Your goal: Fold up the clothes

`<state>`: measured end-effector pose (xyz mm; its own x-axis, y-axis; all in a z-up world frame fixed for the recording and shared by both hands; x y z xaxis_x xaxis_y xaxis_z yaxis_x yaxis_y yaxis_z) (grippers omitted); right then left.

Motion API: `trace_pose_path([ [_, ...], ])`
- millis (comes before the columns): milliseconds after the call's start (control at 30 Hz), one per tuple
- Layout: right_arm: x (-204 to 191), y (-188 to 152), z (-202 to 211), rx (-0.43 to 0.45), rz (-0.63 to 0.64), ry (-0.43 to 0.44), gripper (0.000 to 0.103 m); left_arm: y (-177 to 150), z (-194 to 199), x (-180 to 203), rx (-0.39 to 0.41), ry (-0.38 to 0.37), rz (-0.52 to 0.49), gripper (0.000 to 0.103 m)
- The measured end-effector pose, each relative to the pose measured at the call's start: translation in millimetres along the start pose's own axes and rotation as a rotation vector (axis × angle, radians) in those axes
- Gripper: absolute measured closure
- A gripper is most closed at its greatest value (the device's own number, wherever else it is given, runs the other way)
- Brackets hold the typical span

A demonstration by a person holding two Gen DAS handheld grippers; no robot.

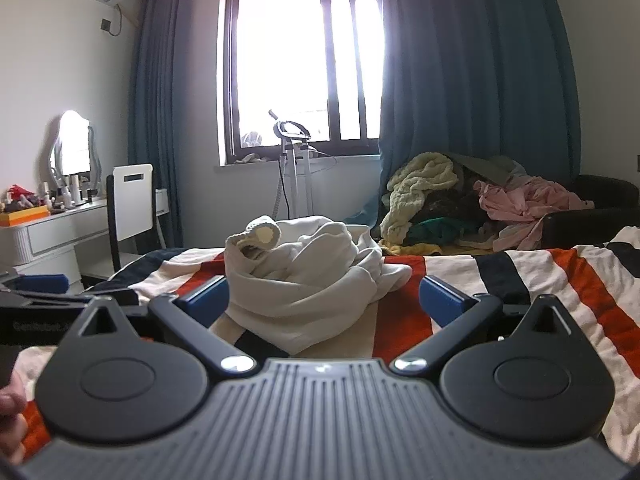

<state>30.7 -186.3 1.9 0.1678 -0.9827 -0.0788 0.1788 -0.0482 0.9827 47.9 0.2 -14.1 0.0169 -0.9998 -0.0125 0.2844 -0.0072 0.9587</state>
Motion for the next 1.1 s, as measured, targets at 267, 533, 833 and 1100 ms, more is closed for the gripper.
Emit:
trace_pose_path([
  [267,2.2,0.0,1.1,-0.008,0.002,-0.005,0.0,1.4,0.8,-0.9,0.009,0.0,0.012,0.0],
  [533,0.3,-1.3,-0.5,-0.016,-0.006,-0.01,0.0,2.8,2.9,-0.8,0.013,0.0,0.018,0.0],
  [833,2.5,-2.3,-1.4,-0.019,-0.015,-0.011,0.0,2.2,1.7,0.0,0.007,0.0,0.016,0.0],
  [1100,2.2,-2.2,-2.1,-0.024,-0.017,-0.014,0.0,0.3,-0.3,-1.1,0.005,-0.001,0.015,0.0],
])
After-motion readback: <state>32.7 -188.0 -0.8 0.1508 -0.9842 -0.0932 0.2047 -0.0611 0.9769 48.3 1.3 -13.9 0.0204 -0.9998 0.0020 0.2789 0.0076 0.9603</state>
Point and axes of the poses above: each gripper's, at about its wrist camera, not at the fingertips, and z roughly against the way its jaws point, x to its right, y to its top, the point moved 5 cm from there along -z, roughly the way its jaws point, and after that the axes turned 1 degree about y, right-handed, at the moved point
